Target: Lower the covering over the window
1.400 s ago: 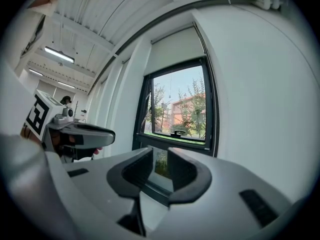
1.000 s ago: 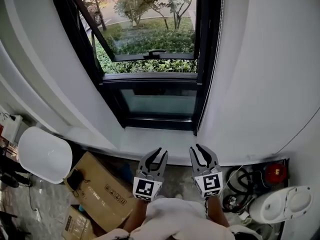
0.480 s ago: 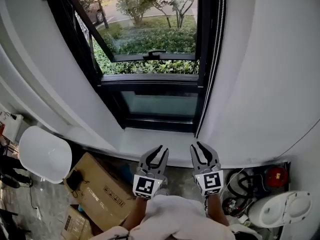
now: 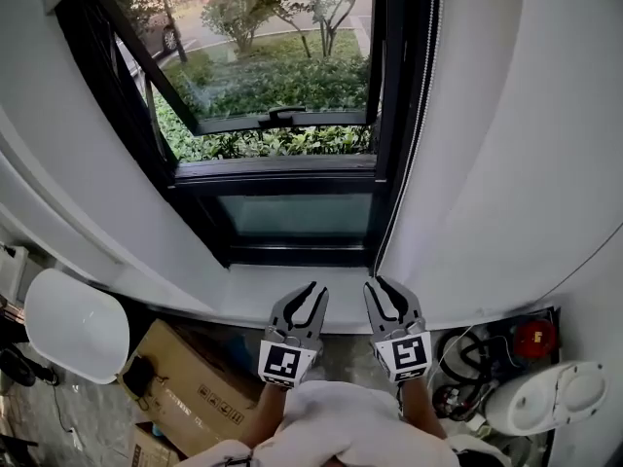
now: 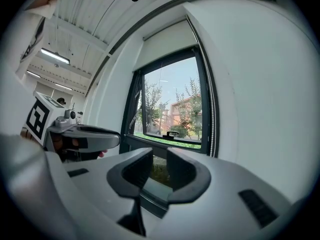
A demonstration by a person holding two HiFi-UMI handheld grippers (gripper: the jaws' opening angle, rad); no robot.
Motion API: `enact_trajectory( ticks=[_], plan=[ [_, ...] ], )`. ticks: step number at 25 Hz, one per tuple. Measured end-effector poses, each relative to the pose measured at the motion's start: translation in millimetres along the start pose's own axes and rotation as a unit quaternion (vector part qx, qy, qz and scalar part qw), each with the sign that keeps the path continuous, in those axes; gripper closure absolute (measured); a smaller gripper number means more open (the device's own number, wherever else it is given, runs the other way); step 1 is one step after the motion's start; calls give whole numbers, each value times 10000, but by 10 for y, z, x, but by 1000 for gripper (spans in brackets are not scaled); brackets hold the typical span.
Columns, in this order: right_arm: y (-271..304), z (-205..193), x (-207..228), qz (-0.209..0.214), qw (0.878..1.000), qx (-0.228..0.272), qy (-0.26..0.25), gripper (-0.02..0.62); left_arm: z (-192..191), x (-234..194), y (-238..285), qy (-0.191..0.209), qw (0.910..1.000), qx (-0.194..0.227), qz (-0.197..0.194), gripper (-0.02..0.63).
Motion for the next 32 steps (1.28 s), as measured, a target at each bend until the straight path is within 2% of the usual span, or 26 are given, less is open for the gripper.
enact_trajectory(
  ticks=[12,17,21,32],
  plan=[
    [751,97,192,-625,9979,-138,37,515,-80,-684,737,-117,9977,160,-642,522],
    [1003,106,263,-948,9952,-238,70,515,-115,-887,1029,-174,9943,120,-1048,522],
    [1167,107,311,-1231,9919,-305,85,516,-135,-993,1278,-168,9895,266,-1411,522],
    [1390,102,406,-2143,9756,-451,167,515,-175,-1144,1870,-224,9698,299,-2408,522]
  ],
)
Point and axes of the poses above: the fingertips, and each gripper's own axes: y forward along the fingers, x to its right, z out of its top, the point moved 10 cm from there along -y, backward along the fingers, and after that the axes turned 2 degrees about z, right-handed, at the moved point
